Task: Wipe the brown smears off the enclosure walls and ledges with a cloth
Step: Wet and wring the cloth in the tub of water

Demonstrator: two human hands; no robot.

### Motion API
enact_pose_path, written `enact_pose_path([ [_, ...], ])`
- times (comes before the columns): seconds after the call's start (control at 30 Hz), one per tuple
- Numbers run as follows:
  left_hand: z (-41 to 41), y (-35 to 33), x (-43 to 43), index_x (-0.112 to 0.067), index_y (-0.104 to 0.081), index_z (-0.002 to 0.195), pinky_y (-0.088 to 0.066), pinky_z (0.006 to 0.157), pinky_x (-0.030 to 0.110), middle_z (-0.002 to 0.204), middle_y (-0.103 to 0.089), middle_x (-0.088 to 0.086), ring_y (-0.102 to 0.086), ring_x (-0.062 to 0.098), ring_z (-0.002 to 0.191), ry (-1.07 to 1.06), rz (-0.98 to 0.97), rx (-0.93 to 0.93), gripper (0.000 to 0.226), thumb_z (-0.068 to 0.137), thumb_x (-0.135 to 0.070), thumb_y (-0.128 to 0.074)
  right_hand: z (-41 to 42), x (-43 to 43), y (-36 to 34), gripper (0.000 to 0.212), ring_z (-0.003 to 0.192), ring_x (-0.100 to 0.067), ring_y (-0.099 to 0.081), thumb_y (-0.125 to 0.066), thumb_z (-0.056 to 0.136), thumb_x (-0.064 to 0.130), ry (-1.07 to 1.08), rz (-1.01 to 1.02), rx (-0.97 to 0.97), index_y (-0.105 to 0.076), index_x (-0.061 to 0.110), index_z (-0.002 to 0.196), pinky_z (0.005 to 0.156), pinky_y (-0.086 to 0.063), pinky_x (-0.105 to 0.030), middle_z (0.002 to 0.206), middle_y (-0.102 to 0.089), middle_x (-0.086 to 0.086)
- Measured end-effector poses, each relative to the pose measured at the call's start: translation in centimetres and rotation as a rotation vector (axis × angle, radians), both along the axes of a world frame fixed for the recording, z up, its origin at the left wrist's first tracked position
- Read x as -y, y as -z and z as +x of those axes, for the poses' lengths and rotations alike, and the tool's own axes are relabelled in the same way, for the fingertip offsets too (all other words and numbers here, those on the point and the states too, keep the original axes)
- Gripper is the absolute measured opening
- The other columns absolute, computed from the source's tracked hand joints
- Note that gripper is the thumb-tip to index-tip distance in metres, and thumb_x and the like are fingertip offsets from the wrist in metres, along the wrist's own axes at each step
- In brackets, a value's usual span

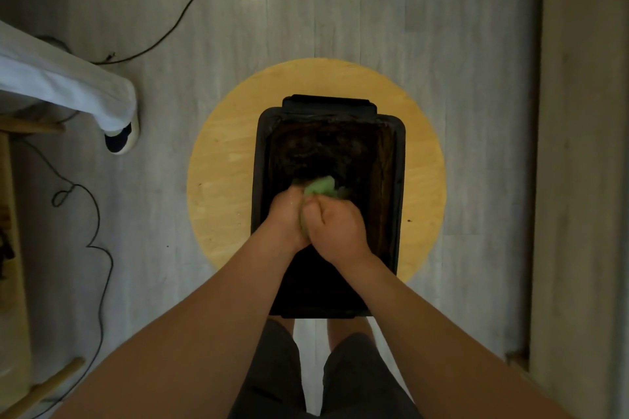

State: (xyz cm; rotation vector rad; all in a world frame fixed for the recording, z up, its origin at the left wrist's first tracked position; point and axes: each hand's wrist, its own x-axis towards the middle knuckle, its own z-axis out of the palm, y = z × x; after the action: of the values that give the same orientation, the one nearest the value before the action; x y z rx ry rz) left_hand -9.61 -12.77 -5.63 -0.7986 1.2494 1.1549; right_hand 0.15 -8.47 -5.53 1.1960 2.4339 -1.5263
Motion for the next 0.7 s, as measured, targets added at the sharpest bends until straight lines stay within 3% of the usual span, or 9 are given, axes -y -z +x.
enact_pose_path([
  [0.07, 0.2, 0.0, 0.4, 0.000, -0.073, 0.099, -0.059, 0.080, 0.036, 0.087, -0.071, 0.015, -0.070, 0.025, 0.081, 0.016, 0.021, -0.021, 0.013, 0.099, -0.009, -0.063, -0.2, -0.6, 0.9, 0.050, 0.052, -0.023, -0.054, -0.025, 0.099, 0.046, -0.066, 0.124, 0.101, -0.045, 0.023, 0.060, 0.046, -0.041, -0.034, 0.058, -0.056, -0.004],
  [0.13, 0.4, -0.2, 0.8, -0.002, -0.073, 0.105, -0.056, 0.087, 0.039, 0.095, -0.073, 0.016, -0.069, 0.027, 0.093, 0.043, 0.048, -0.056, 0.018, 0.101, -0.011, -0.059, -0.7, -1.1, 1.3, 0.052, 0.060, -0.028, -0.059, -0.022, 0.101, 0.049, -0.052, 0.136, 0.256, -0.054, 0.016, 0.077, 0.052, -0.048, -0.037, 0.068, -0.062, -0.008],
  [0.23, 0.5, -0.5, 1.1, -0.016, -0.067, 0.128, -0.058, 0.089, 0.040, 0.115, -0.075, 0.011, -0.069, 0.027, 0.110, 0.158, 0.089, -0.076, 0.036, 0.106, -0.034, -0.045, -2.0, -2.6, 0.5, 0.034, 0.084, -0.032, -0.065, -0.037, 0.106, 0.044, 0.207, -0.143, 0.359, -0.046, 0.013, 0.117, 0.073, -0.056, -0.043, 0.098, -0.067, -0.011],
  [0.33, 1.0, -0.7, 1.3, -0.025, -0.042, 0.142, -0.054, 0.091, 0.043, 0.125, -0.066, 0.006, -0.064, 0.028, 0.113, 0.293, 0.014, -0.167, 0.044, 0.101, -0.042, -0.043, -2.9, -5.1, -1.3, 0.029, 0.097, -0.025, -0.060, -0.042, 0.104, 0.039, 0.440, -0.477, 0.317, -0.037, 0.021, 0.126, 0.087, -0.052, -0.041, 0.114, -0.060, -0.007],
  [0.43, 1.3, -1.1, 1.2, -0.031, -0.030, 0.138, -0.055, 0.083, 0.037, 0.122, -0.061, 0.003, -0.064, 0.022, 0.109, 0.438, 0.019, -0.283, 0.047, 0.096, -0.030, -0.054, -2.5, -6.6, -1.9, 0.037, 0.105, -0.019, -0.058, -0.051, 0.102, 0.029, 0.406, -0.490, 0.256, -0.035, 0.023, 0.135, 0.088, -0.049, -0.034, 0.123, -0.055, -0.003],
  [0.53, 0.7, -1.1, 0.9, -0.018, -0.048, 0.135, -0.061, 0.074, 0.031, 0.115, -0.066, 0.004, -0.067, 0.017, 0.097, 0.454, -0.004, -0.395, 0.036, 0.102, -0.033, -0.054, -2.2, -6.4, -1.2, 0.065, 0.117, -0.017, -0.052, -0.057, 0.102, 0.027, 0.363, -0.496, 0.228, -0.022, 0.021, 0.156, 0.097, -0.044, -0.028, 0.133, -0.051, 0.000],
  [0.6, 0.0, -1.4, 0.6, -0.015, -0.064, 0.123, -0.059, 0.066, 0.030, 0.109, -0.072, 0.009, -0.069, 0.018, 0.088, 0.344, -0.017, -0.384, 0.031, 0.104, -0.035, -0.052, -2.2, -5.8, -0.5, 0.076, 0.124, -0.019, -0.051, -0.060, 0.101, 0.041, 0.416, -0.585, 0.266, -0.016, 0.024, 0.161, 0.107, -0.046, -0.036, 0.144, -0.049, -0.002],
  [0.7, -0.8, -1.6, 0.4, -0.022, -0.070, 0.118, -0.057, 0.071, 0.034, 0.104, -0.075, 0.005, -0.070, 0.019, 0.086, 0.270, -0.018, -0.339, 0.030, 0.102, -0.041, -0.054, -1.9, -4.7, 0.5, 0.081, 0.127, -0.020, -0.056, -0.062, 0.095, 0.062, 0.525, -0.763, 0.264, -0.027, 0.025, 0.158, 0.108, -0.050, -0.042, 0.147, -0.053, 0.003],
])
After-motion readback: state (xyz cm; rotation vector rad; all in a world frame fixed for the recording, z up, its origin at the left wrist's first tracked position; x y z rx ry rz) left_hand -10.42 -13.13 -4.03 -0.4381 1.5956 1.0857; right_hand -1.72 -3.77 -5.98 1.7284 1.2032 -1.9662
